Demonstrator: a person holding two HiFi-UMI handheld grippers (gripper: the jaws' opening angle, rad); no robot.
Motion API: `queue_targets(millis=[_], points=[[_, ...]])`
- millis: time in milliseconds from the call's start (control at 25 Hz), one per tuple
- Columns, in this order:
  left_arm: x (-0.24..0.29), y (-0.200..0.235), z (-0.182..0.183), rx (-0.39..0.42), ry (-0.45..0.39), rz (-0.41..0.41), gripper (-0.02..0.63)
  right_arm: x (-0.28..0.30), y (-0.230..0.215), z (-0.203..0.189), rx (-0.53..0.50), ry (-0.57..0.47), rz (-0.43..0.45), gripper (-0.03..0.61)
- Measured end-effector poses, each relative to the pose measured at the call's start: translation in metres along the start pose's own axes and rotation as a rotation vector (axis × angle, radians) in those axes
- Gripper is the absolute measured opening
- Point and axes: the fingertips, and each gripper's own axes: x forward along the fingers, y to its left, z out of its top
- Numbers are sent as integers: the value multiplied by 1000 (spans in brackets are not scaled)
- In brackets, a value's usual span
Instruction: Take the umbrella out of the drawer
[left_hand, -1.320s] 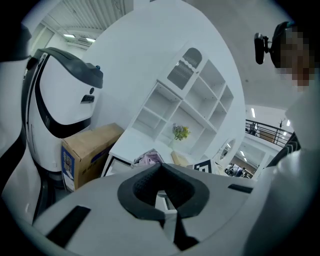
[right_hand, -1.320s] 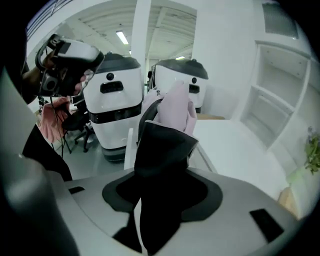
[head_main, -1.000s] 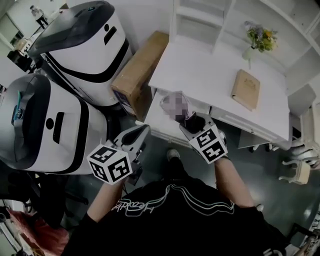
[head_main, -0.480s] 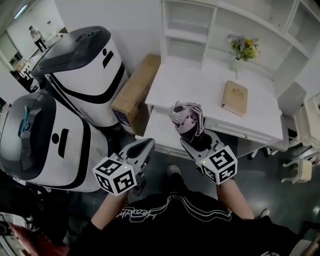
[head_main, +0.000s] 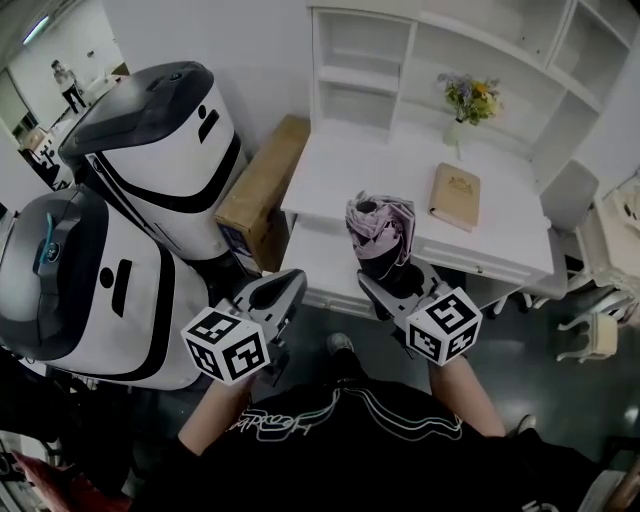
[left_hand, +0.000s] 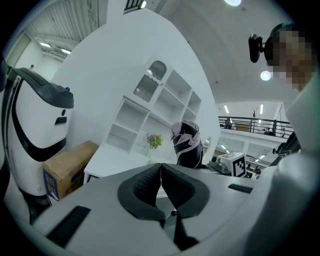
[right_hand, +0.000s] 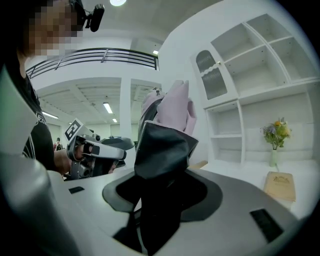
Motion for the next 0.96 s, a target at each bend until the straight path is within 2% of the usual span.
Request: queue_targets(millis=[560, 760, 960], points=[[3, 5, -12, -32, 16, -20, 20, 0, -1, -17, 91, 15, -12, 214], [1, 13, -16, -49, 5, 1, 20, 0, -2, -22, 112, 23, -23, 214], [3, 17, -22, -59, 28, -3, 20, 5, -3, -25, 130, 24, -17, 213]])
